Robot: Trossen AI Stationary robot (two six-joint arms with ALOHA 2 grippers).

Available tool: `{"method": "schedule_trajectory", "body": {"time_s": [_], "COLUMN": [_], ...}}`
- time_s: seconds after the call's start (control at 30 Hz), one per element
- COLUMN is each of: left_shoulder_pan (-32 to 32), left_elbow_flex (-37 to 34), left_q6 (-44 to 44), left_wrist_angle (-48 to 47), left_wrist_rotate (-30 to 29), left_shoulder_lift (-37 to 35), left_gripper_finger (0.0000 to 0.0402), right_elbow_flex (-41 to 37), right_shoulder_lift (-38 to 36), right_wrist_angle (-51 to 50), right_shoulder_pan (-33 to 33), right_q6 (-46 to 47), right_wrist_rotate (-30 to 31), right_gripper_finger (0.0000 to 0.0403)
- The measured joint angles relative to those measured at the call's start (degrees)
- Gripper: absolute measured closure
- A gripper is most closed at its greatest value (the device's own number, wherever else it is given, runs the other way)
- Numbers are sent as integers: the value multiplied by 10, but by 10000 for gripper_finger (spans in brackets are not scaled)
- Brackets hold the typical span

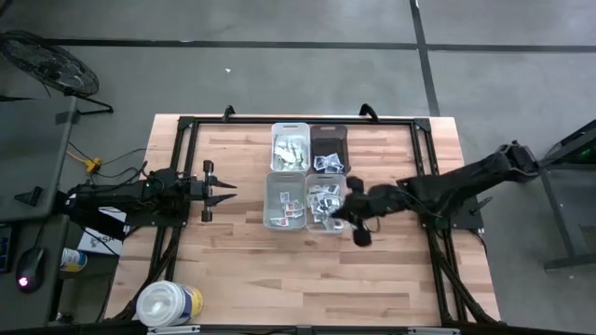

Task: Pick & Place First Aid Supplies
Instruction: Put the green bandage pack into the white bin

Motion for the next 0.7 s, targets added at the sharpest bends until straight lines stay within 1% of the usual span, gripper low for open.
{"method": "schedule_trajectory", "body": {"time_s": [0.1, 0.23, 0.53, 0.7], "left_shoulder_pan": [0, 0, 0, 0], "left_elbow_flex": [0, 0, 0, 0], "left_q6": [0, 0, 0, 0], "left_wrist_angle": [0, 0, 0, 0], "left_wrist_rotate": [0, 0, 0, 0], "left_shoulder_lift": [0, 0, 0, 0], "left_gripper_finger": [305, 305, 305, 305], "right_elbow_flex": [27, 93, 257, 320], "right_shoulder_lift": [27, 77, 224, 294], "right_wrist_angle": [-6, -34, -130, -140], "right_shoulder_pan": [-35, -88, -199, -246], "right_q6": [-4, -43, -115, -130], "right_wrist_rotate": [21, 21, -26, -44], "right_gripper_finger": [403, 403, 403, 403]}}
